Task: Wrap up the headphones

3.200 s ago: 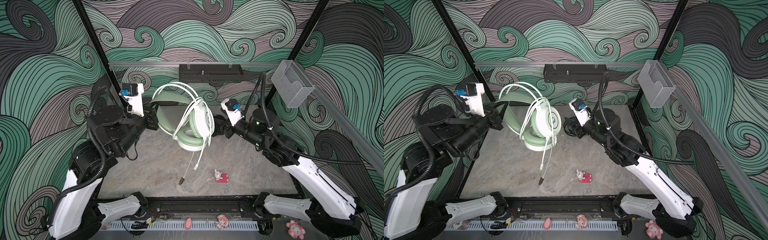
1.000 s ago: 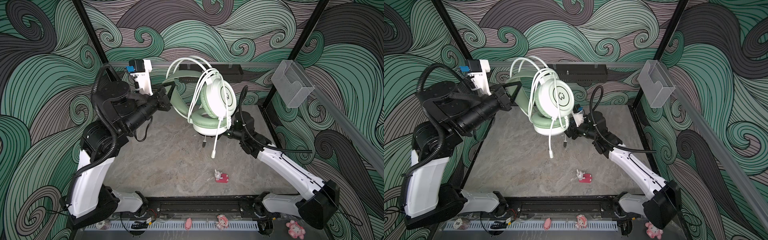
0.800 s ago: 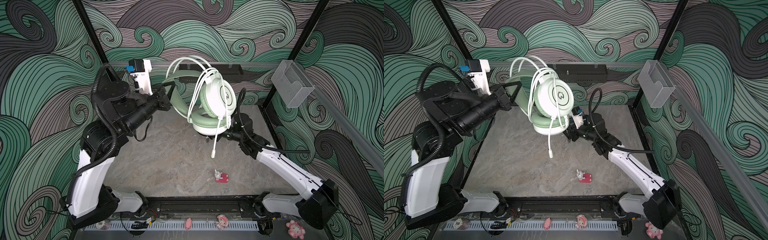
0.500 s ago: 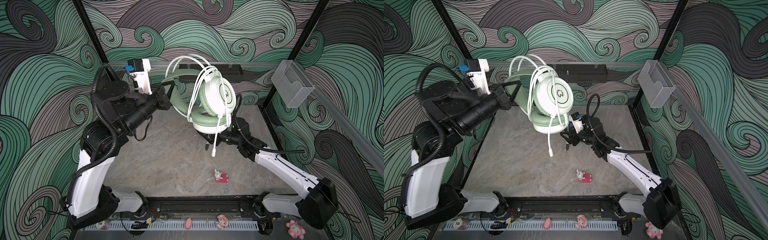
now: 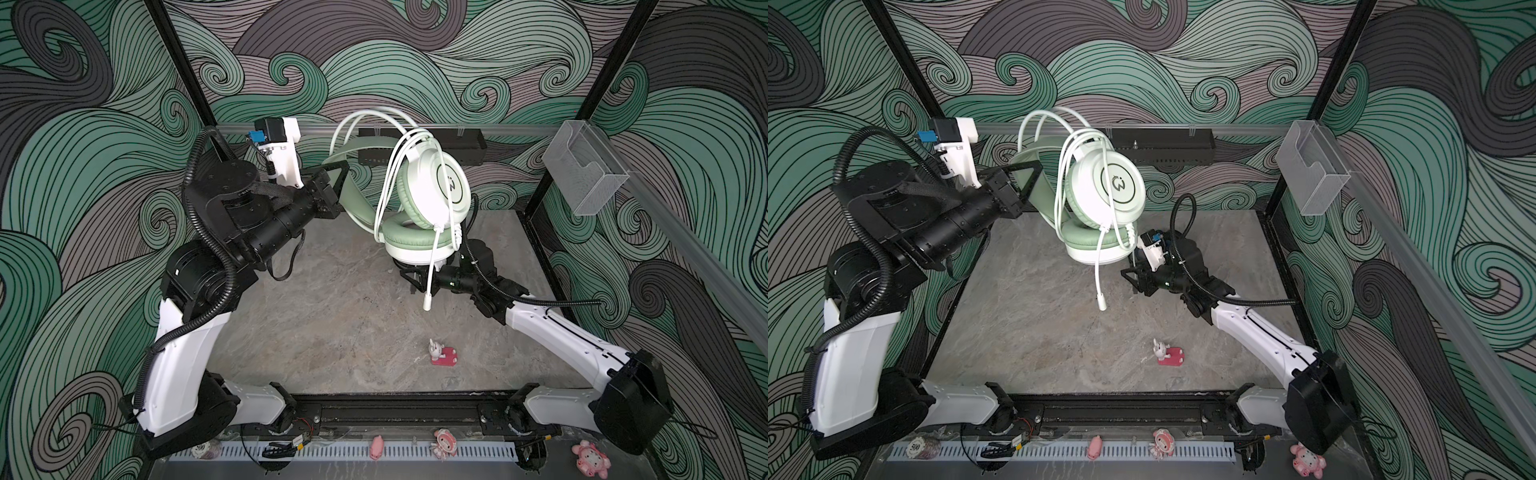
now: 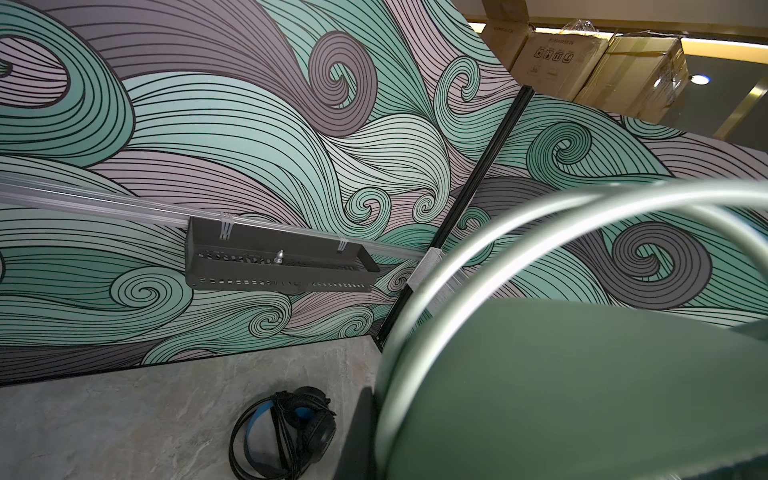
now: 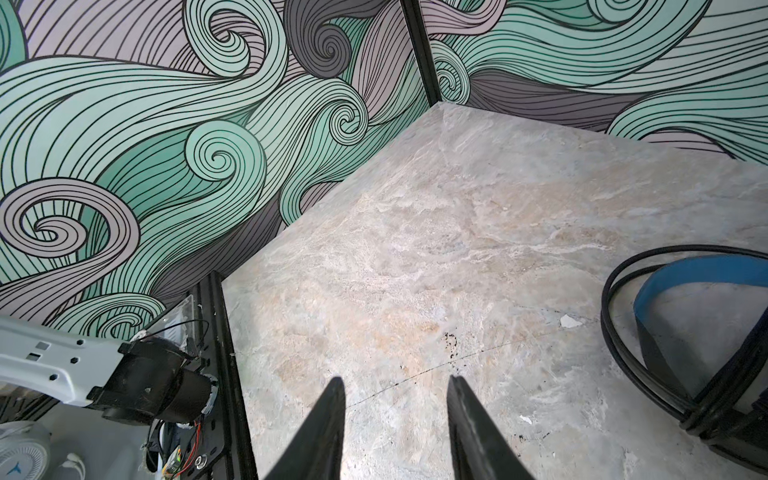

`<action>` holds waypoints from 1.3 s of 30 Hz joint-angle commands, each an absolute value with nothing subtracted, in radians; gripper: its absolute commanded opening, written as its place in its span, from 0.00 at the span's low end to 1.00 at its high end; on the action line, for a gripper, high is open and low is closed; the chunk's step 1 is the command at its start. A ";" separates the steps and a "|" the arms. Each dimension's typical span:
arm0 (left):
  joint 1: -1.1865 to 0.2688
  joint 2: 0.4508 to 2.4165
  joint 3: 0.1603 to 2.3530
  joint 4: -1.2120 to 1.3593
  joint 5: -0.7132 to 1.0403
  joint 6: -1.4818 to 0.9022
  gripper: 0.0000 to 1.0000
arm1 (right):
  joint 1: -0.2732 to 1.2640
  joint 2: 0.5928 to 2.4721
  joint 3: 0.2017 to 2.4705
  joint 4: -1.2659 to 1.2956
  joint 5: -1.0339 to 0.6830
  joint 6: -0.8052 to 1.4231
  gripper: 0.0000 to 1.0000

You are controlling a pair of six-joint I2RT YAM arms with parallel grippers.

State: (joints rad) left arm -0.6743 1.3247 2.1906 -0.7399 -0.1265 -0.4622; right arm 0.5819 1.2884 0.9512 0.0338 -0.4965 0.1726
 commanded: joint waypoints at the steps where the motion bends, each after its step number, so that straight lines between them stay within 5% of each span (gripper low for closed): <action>1: -0.666 1.298 2.205 -0.636 -0.118 -0.520 0.00 | 0.578 1.280 0.938 0.039 -0.512 0.163 0.40; 30: -0.658 1.285 2.181 -0.626 -0.112 -0.536 0.00 | 0.578 1.175 0.835 -0.030 -0.528 0.137 0.27; 39: -0.654 1.287 2.181 -0.624 -0.115 -0.537 0.00 | 0.579 1.187 0.854 -0.059 -0.535 0.124 0.00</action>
